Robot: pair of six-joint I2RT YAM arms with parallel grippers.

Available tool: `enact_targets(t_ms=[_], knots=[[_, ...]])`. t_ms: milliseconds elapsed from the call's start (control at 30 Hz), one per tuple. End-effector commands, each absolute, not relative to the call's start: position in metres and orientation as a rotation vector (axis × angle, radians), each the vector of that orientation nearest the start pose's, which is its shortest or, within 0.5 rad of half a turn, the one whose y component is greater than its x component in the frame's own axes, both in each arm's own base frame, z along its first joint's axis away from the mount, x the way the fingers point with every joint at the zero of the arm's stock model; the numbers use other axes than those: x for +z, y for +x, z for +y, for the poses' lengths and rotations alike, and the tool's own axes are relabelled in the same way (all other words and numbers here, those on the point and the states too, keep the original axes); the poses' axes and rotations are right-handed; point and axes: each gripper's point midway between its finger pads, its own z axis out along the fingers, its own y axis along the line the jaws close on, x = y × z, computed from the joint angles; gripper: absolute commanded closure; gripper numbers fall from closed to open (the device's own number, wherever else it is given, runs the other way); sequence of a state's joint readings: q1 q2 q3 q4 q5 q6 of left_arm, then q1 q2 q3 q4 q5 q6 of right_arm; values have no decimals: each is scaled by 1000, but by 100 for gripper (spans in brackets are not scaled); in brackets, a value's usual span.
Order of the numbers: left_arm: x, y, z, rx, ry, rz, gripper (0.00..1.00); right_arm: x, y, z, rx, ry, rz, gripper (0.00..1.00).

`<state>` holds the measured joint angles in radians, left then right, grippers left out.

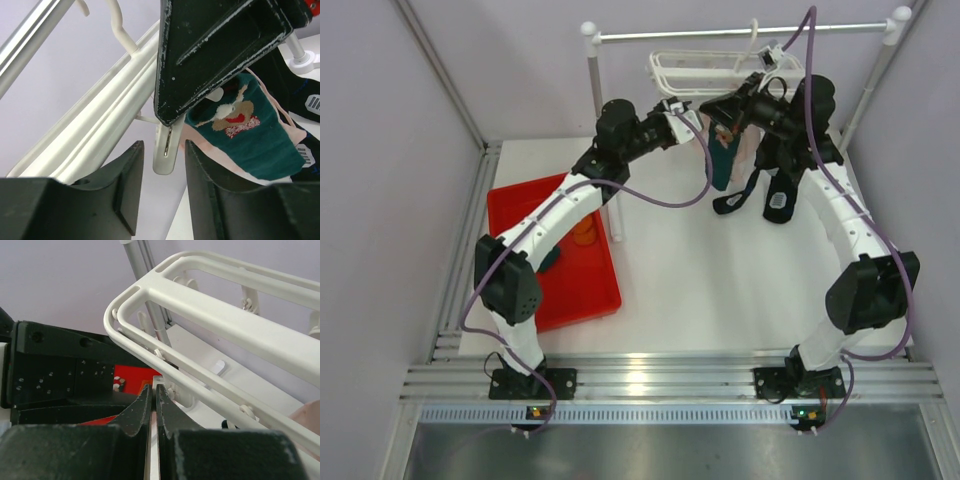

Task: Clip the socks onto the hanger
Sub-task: Open the clamp at the hanger.

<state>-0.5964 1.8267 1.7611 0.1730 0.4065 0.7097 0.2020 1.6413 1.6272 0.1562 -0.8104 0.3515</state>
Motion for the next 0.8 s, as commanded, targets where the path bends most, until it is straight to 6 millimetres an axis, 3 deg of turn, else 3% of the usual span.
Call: enact_targets(t_ms=[0,167,233,267,367,467,600,767], knots=[[430,453,-368,-200,1137,868,58,462,420,235,1021,-632,1338,100],[429,454,-373,-235,1135,884,73,465,415,238,1060,-647,1321,98],[429,453,-375,-262,1138,888,80,465,415,238,1079,-634,1327,83],[431,452,-375,-267,1138,885,83,465,416,238,1086,-625,1328,70],[430,449,-377,-302,1130,889,95,465,420,231,1107,-555,1341,52],[429,449,-377,-320,1126,891,99,464,426,222,1134,-470,1368,42],[430,448,-377,-355,1116,890,100,460,432,215,1169,-393,1409,38],[432,447,-376,-398,1115,886,100,451,438,210,1238,-337,1458,44]])
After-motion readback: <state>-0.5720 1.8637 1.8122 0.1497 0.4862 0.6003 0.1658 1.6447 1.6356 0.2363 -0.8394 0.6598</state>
